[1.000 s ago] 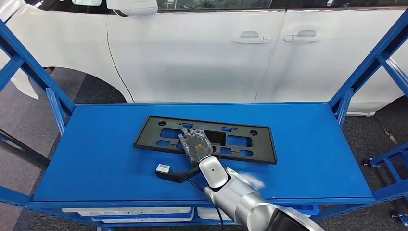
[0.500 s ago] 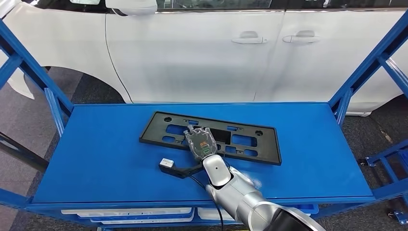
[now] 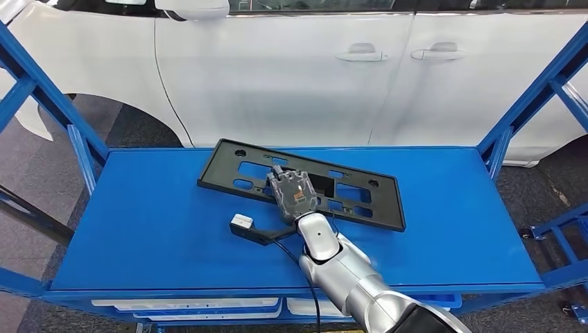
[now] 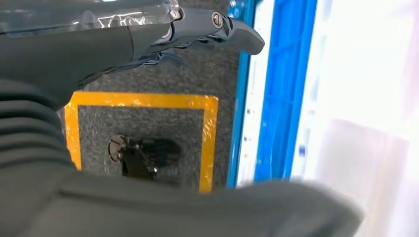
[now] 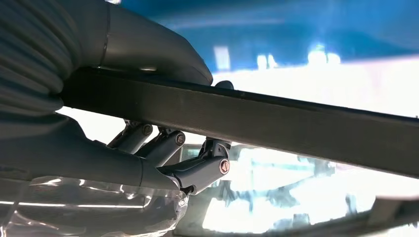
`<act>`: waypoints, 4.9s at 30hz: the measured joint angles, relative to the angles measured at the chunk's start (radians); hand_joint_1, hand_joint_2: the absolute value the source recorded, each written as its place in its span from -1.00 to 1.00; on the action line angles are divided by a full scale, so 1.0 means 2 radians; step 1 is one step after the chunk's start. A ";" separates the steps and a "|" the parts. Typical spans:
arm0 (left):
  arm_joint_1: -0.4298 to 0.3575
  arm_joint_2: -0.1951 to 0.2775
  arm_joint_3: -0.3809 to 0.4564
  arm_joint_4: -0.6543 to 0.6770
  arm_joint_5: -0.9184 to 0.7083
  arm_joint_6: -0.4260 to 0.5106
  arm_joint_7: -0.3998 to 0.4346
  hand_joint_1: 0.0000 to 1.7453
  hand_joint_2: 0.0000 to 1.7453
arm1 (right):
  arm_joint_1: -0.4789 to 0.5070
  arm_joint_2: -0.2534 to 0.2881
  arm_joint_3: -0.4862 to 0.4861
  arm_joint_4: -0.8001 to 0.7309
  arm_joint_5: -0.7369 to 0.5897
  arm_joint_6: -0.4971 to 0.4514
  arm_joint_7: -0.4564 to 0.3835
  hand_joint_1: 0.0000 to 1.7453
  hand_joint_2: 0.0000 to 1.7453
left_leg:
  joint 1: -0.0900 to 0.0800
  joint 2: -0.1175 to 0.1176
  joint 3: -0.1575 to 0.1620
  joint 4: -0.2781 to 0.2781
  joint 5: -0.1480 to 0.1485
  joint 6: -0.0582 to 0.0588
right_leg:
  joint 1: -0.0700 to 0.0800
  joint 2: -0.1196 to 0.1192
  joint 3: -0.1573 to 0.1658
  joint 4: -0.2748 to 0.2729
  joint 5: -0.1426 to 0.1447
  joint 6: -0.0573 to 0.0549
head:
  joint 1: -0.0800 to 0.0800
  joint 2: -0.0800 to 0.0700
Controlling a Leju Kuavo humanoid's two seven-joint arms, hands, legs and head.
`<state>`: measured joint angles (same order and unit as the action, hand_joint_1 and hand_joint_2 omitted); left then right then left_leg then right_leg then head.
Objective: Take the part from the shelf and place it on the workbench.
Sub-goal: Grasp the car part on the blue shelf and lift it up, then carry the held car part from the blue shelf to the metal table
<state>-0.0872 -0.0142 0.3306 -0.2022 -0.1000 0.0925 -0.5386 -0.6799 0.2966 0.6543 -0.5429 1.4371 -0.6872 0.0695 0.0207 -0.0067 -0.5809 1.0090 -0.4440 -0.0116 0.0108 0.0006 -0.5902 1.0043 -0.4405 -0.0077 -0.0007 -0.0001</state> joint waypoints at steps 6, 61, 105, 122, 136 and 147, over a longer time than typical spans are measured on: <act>0.001 0.001 0.011 0.000 -0.002 0.007 -0.010 -1.00 1.00 | 0.025 0.003 -0.040 -0.096 0.001 -0.003 -0.051 1.00 1.00 | 0.001 0.001 -0.050 0.112 -0.060 -0.011 | -0.005 -0.002 0.007 -0.014 0.007 -0.010 | -0.001 0.000; 0.007 -0.006 0.060 0.000 -0.026 0.019 -0.011 -1.00 1.00 | 0.206 -0.120 -0.049 -0.643 -0.831 0.371 -0.347 1.00 1.00 | -0.001 -0.001 -0.012 0.006 0.010 -0.003 | -0.009 0.001 0.014 0.009 -0.018 0.011 | 0.003 0.000; 0.020 -0.008 0.089 0.000 -0.022 0.050 -0.030 -1.00 1.00 | 0.153 -0.211 0.005 -0.614 -0.946 0.385 -0.379 1.00 1.00 | -0.004 0.002 0.036 0.022 -0.034 -0.002 | -0.001 -0.004 -0.030 0.002 0.028 -0.005 | -0.002 0.000; 0.026 -0.010 0.105 0.000 -0.025 0.043 -0.021 -1.00 1.00 | 0.200 -0.259 -0.016 -0.648 -0.907 0.386 -0.383 1.00 1.00 | -0.006 0.006 -0.034 0.000 0.035 0.004 | -0.008 0.000 0.053 -0.005 -0.041 0.013 | -0.002 0.000; 0.034 0.007 0.121 0.000 -0.025 0.059 0.084 -1.00 1.00 | 0.246 -0.229 -0.053 -0.685 -0.837 0.449 -0.383 1.00 1.00 | -0.005 0.004 0.045 0.006 -0.035 -0.005 | -0.007 -0.005 -0.022 0.002 0.020 0.002 | -0.004 0.000; 0.038 0.007 0.135 0.000 -0.026 0.053 0.115 -1.00 1.00 | 0.253 -0.204 -0.067 -0.689 -0.831 0.455 -0.383 1.00 1.00 | -0.007 0.026 0.025 -0.010 -0.017 0.016 | -0.009 -0.001 -0.068 0.135 -0.044 0.023 | -0.001 0.000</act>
<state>-0.0120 0.0004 0.5998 -0.2022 -0.1514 0.1977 -0.3092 -0.1742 -0.1106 0.5209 -1.9200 -0.2250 0.2220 -0.6973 0.0067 0.0455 -0.5299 0.9885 -0.4780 0.0207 -0.0076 -0.0020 -0.7260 1.2743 -0.5279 0.0375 -0.0033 0.0000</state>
